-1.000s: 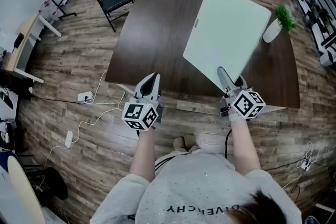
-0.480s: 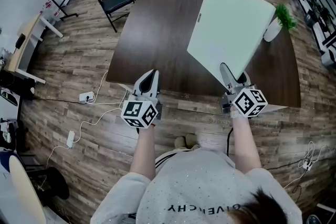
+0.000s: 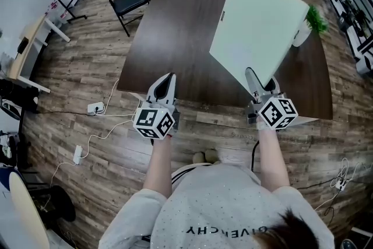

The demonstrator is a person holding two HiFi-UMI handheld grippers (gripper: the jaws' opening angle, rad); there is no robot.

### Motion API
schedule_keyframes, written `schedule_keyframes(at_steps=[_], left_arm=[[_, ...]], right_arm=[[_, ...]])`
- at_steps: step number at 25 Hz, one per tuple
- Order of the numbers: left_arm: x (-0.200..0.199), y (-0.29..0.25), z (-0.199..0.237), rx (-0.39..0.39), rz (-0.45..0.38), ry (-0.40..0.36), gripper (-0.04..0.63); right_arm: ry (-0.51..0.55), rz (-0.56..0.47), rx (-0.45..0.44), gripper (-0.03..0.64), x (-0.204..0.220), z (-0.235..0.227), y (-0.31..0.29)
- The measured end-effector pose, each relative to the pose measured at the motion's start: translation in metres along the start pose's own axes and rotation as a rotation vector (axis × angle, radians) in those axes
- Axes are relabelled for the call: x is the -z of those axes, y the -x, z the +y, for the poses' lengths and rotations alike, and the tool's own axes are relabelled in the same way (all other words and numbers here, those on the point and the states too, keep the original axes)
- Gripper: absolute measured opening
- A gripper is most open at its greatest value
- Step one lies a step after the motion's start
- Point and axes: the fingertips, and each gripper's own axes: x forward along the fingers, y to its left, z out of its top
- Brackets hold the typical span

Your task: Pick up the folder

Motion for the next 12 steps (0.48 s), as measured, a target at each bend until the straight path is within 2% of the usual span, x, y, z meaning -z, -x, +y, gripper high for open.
schedule_keyframes(at_steps=[12], left_arm=[[-0.0017, 0.0027, 0.0004, -0.004, 0.001, -0.005, -0.002]], right_arm=[[0.014, -0.012, -0.004, 0.261, -0.0027, 0.0024, 0.0002]])
